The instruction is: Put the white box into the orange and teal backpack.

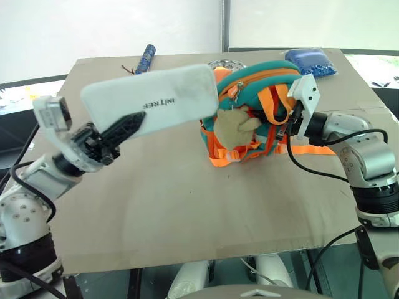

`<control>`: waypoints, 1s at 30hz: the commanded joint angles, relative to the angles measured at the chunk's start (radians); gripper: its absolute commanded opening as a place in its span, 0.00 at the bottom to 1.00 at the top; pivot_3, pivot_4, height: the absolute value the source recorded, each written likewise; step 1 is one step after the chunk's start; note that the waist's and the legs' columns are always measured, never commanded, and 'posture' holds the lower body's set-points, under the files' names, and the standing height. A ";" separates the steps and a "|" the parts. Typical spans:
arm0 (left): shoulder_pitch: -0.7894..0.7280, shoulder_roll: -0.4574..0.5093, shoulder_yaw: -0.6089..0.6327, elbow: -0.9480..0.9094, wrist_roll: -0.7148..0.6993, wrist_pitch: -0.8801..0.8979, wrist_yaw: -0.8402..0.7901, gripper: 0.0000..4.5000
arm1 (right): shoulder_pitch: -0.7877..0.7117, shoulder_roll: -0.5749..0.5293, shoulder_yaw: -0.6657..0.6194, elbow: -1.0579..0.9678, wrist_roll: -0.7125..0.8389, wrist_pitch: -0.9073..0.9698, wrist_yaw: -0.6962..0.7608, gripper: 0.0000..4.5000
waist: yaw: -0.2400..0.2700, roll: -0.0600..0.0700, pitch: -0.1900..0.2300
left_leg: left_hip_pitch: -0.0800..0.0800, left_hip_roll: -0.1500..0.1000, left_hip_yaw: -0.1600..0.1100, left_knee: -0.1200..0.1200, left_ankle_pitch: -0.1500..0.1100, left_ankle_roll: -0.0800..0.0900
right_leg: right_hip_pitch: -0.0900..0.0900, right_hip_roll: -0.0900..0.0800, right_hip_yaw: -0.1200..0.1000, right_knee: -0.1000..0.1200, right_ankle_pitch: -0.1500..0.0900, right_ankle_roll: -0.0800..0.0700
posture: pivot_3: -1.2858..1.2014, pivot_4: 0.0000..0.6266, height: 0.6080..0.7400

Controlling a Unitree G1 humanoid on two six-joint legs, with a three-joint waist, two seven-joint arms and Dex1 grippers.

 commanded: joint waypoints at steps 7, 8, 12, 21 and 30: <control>-0.092 0.023 -0.130 0.027 0.229 -0.221 -0.127 0.26 | 0.024 -0.044 -0.039 -0.085 0.061 0.009 0.069 0.01 | 0.001 0.000 0.000 | 0.000 0.000 0.000 0.000 0.000 0.000 | 0.000 0.000 0.000 -0.001 0.000 0.000 | 0.52 0.24 0.95; -0.102 0.034 -0.146 0.046 0.269 -0.261 -0.155 0.26 | 0.030 -0.048 -0.042 -0.092 0.068 0.013 0.075 0.01 | 0.003 0.000 0.000 | 0.000 0.000 0.000 0.000 0.000 0.000 | 0.000 0.000 0.000 -0.001 0.000 0.000 | 0.52 0.24 0.95; -0.148 0.067 -0.201 0.133 0.396 -0.410 -0.262 0.26 | 0.042 -0.069 -0.050 -0.126 0.102 0.034 0.098 0.01 | 0.005 0.000 0.000 | 0.000 0.000 0.000 0.000 0.000 0.000 | 0.000 0.000 -0.001 -0.001 0.000 0.000 | 0.52 0.24 0.95; -0.358 0.115 -0.294 0.379 0.555 -0.651 -0.449 0.26 | 0.041 -0.115 -0.057 -0.169 0.171 0.071 0.152 0.01 | 0.008 0.000 0.000 | -0.001 0.000 -0.001 0.000 0.000 0.000 | 0.000 0.000 -0.002 -0.001 0.000 0.000 | 0.52 0.24 0.95; -0.584 0.114 -0.333 0.589 0.620 -0.768 -0.552 0.26 | 0.058 -0.128 -0.071 -0.199 0.212 0.082 0.169 0.01 | -0.001 0.000 0.000 | -0.002 0.000 -0.002 0.000 0.000 0.000 | 0.000 -0.001 -0.004 -0.002 0.000 0.000 | 0.52 0.24 0.95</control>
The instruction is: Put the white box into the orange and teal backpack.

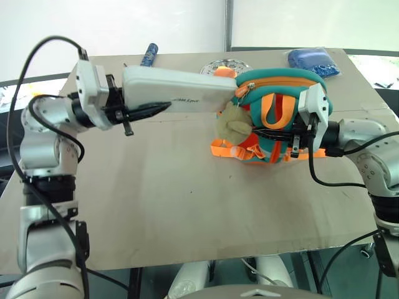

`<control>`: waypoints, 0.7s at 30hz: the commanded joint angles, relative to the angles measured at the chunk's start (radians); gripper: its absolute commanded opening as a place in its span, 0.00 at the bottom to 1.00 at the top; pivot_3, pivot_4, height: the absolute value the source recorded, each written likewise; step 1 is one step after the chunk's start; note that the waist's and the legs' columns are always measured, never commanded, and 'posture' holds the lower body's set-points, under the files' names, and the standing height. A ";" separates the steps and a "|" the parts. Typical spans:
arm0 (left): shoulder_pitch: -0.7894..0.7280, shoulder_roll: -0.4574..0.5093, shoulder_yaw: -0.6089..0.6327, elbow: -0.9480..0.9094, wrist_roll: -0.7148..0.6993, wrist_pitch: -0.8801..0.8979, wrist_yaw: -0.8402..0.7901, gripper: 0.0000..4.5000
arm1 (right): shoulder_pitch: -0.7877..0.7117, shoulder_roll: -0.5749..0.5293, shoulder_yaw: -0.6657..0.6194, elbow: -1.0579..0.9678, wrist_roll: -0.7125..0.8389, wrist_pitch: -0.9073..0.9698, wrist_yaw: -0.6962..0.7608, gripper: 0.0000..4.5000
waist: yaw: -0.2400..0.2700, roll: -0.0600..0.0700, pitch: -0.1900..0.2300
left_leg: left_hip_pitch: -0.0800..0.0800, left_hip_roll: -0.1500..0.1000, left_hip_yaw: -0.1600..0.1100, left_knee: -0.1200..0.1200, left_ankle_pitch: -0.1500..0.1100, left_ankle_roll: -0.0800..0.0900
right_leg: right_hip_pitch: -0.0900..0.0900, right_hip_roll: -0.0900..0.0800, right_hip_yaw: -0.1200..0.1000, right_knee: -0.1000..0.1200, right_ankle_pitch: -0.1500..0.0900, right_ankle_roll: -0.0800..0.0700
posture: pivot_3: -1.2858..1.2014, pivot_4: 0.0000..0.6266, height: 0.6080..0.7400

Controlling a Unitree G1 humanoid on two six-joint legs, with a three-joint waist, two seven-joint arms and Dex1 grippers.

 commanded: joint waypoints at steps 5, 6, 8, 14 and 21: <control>-0.104 0.008 -0.018 0.109 0.036 -0.095 -0.077 0.26 | 0.005 -0.018 -0.056 -0.067 0.063 0.001 0.020 0.01 | -0.007 0.000 0.000 | 0.000 0.000 0.000 0.000 0.000 0.000 | -0.001 0.000 0.000 0.000 0.000 0.000 | 0.52 0.24 0.95; -0.106 0.008 -0.020 0.114 0.032 -0.092 -0.089 0.26 | 0.006 -0.019 -0.060 -0.066 0.064 0.000 0.017 0.01 | -0.008 0.000 0.000 | 0.000 0.000 0.000 0.000 0.000 0.000 | -0.001 0.000 0.000 0.000 0.000 0.000 | 0.52 0.24 0.95; -0.091 0.000 -0.029 0.101 0.027 -0.091 -0.110 0.26 | 0.009 -0.020 -0.065 -0.063 0.063 -0.006 0.013 0.01 | -0.008 0.000 0.000 | 0.000 0.000 0.000 0.000 0.000 0.000 | -0.001 0.000 0.000 0.000 0.000 0.000 | 0.52 0.24 0.95; -0.012 -0.039 -0.049 -0.025 -0.023 -0.019 -0.128 0.26 | 0.014 -0.012 -0.082 -0.066 0.084 -0.006 -0.009 0.01 | -0.005 0.000 0.000 | 0.000 0.000 0.000 0.000 0.000 0.000 | -0.001 0.000 0.000 0.001 0.000 0.000 | 0.52 0.24 0.95; 0.019 -0.122 -0.110 -0.159 -0.039 0.060 -0.093 0.26 | 0.019 -0.019 -0.098 -0.091 0.127 0.020 -0.004 0.01 | -0.005 0.000 0.000 | 0.000 0.000 0.000 0.001 0.000 0.000 | -0.001 0.000 0.000 0.001 0.000 0.000 | 0.52 0.24 0.95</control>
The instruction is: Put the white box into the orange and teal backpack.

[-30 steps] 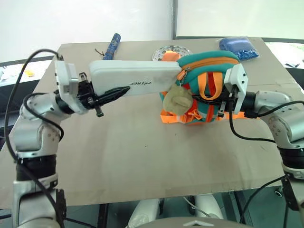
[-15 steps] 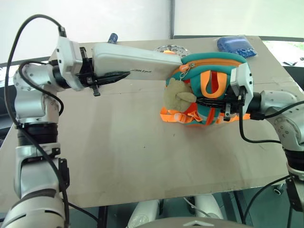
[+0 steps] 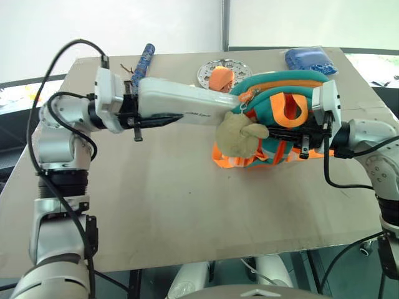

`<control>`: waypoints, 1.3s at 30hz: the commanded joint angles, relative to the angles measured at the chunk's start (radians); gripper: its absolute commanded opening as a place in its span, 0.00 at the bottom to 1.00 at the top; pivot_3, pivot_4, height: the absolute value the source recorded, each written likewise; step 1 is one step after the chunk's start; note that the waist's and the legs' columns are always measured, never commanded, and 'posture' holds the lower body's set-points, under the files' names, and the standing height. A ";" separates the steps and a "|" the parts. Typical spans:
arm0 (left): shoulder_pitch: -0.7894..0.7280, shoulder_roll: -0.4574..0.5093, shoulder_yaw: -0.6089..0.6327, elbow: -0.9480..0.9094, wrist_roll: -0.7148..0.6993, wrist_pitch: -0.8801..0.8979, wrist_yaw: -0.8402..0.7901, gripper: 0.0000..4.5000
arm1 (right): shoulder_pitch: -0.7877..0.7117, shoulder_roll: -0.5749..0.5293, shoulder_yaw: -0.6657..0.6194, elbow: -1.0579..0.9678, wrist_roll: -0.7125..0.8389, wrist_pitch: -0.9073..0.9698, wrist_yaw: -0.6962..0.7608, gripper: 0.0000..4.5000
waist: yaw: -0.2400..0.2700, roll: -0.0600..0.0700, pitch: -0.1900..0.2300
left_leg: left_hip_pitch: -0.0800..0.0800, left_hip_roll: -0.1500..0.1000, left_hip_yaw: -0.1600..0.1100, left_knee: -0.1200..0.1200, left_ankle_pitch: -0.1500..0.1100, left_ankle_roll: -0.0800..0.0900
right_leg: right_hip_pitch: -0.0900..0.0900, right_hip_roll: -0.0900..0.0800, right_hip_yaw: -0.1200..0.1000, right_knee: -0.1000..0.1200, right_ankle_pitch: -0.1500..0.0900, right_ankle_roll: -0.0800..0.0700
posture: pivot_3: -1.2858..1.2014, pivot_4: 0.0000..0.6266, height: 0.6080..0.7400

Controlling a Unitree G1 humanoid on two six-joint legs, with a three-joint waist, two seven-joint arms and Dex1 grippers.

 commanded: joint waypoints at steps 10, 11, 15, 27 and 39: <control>-0.024 -0.253 -0.225 -0.225 0.156 0.193 0.369 0.26 | -0.006 0.004 -0.025 -0.124 0.082 0.040 -0.034 0.01 | 0.002 0.000 0.000 | 0.000 0.000 0.001 0.001 0.000 0.000 | 0.000 0.000 0.001 0.000 0.000 0.000 | 0.52 0.24 0.95; -0.024 -0.268 -0.249 -0.237 0.184 0.229 0.411 0.26 | -0.006 0.008 -0.022 -0.130 0.084 0.042 -0.041 0.01 | 0.002 0.000 0.000 | 0.000 0.000 0.001 0.001 0.000 0.000 | 0.000 0.000 0.001 0.000 0.000 0.000 | 0.52 0.24 0.95; -0.029 -0.326 -0.370 -0.227 0.290 0.315 0.493 0.26 | 0.000 0.029 -0.011 -0.156 0.094 0.057 -0.064 0.01 | 0.002 0.000 0.000 | 0.000 0.000 0.001 0.001 0.000 0.000 | 0.000 0.000 0.001 0.000 0.000 0.001 | 0.52 0.24 0.95; -0.011 -0.307 -0.147 -0.245 0.075 0.451 0.440 0.94 | 0.041 0.031 -0.022 -0.134 0.033 0.027 -0.116 0.00 | 0.005 0.000 -0.001 | 0.001 0.000 0.001 0.002 0.000 0.000 | 0.001 0.000 0.001 0.001 0.001 0.001 | 0.52 0.24 0.95; 0.063 -0.012 0.208 -0.359 -0.554 1.104 0.426 0.99 | 0.031 0.069 0.045 -0.021 -0.084 -0.066 -0.092 0.00 | 0.003 0.000 -0.001 | 0.002 0.000 0.000 0.002 0.000 0.000 | 0.002 0.001 0.001 0.002 0.000 0.001 | 0.52 0.24 0.95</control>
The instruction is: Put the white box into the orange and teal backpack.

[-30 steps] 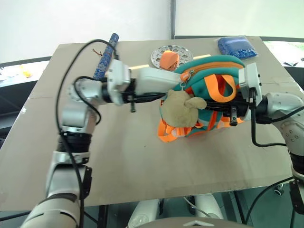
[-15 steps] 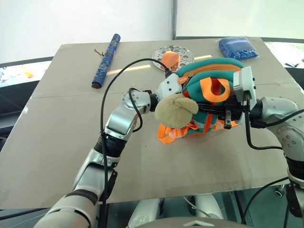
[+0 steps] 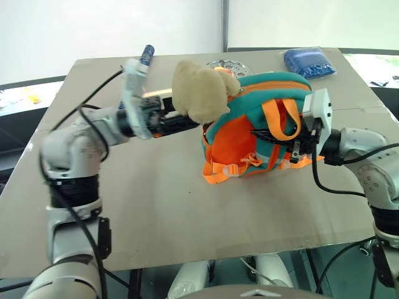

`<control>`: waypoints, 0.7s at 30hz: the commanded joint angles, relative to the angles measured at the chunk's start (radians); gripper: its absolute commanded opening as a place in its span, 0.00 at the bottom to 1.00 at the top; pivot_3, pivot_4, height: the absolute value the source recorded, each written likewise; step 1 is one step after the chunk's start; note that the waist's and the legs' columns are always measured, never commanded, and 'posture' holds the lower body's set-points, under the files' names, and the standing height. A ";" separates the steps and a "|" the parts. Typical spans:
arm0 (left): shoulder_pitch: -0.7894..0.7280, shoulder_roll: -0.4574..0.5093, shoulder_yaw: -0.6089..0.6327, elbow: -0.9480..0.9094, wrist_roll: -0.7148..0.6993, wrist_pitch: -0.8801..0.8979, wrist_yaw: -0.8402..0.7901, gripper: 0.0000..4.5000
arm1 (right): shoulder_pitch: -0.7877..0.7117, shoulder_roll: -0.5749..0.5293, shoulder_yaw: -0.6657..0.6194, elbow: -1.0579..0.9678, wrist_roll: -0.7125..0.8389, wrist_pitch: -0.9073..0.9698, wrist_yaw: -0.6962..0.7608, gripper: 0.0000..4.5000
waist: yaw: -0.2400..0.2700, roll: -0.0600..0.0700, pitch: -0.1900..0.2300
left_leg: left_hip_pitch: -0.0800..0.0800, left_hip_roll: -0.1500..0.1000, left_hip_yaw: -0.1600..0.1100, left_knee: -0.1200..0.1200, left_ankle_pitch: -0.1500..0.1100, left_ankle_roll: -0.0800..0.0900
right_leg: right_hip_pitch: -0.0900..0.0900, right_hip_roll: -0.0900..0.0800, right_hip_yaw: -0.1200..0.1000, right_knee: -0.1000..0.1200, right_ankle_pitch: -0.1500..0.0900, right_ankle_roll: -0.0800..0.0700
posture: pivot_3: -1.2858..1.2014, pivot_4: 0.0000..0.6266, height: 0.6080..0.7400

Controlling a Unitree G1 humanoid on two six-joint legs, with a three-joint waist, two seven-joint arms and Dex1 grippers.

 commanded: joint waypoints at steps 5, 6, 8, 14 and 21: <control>0.066 -0.025 0.065 -0.149 -0.197 0.114 0.162 0.99 | -0.024 0.010 0.009 0.028 -0.035 -0.052 0.026 0.00 | -0.001 0.000 0.000 | 0.000 0.000 0.000 0.000 0.000 0.000 | 0.001 0.000 0.000 0.000 0.000 0.000 | 0.52 0.24 0.95; 0.069 -0.030 0.065 -0.155 -0.203 0.112 0.178 0.99 | -0.026 0.012 0.009 0.029 -0.037 -0.052 0.028 0.00 | -0.002 0.000 0.000 | 0.000 0.000 0.000 0.000 0.000 0.000 | 0.001 0.000 0.000 0.000 0.000 0.000 | 0.52 0.24 0.95; 0.075 -0.040 0.052 -0.169 -0.199 0.095 0.209 0.99 | -0.031 0.013 0.011 0.030 -0.039 -0.050 0.031 0.00 | -0.002 0.000 0.000 | 0.001 0.000 0.001 0.000 0.000 0.000 | 0.001 0.000 0.000 0.001 0.000 0.000 | 0.52 0.24 0.95; 0.061 -0.122 0.031 -0.175 -0.215 0.049 0.299 0.99 | -0.044 0.013 0.011 0.024 -0.039 -0.035 0.033 0.00 | -0.001 0.000 0.000 | 0.001 0.000 0.001 0.000 0.000 0.000 | 0.001 0.000 0.000 0.000 0.000 -0.001 | 0.52 0.24 0.95; 0.071 -0.141 0.039 -0.167 -0.244 0.038 0.318 0.60 | -0.041 0.010 0.004 0.008 -0.035 -0.014 0.022 0.00 | -0.001 0.000 0.000 | 0.001 0.000 0.001 0.000 0.000 0.000 | 0.001 0.000 0.001 0.000 0.000 -0.001 | 0.52 0.24 0.95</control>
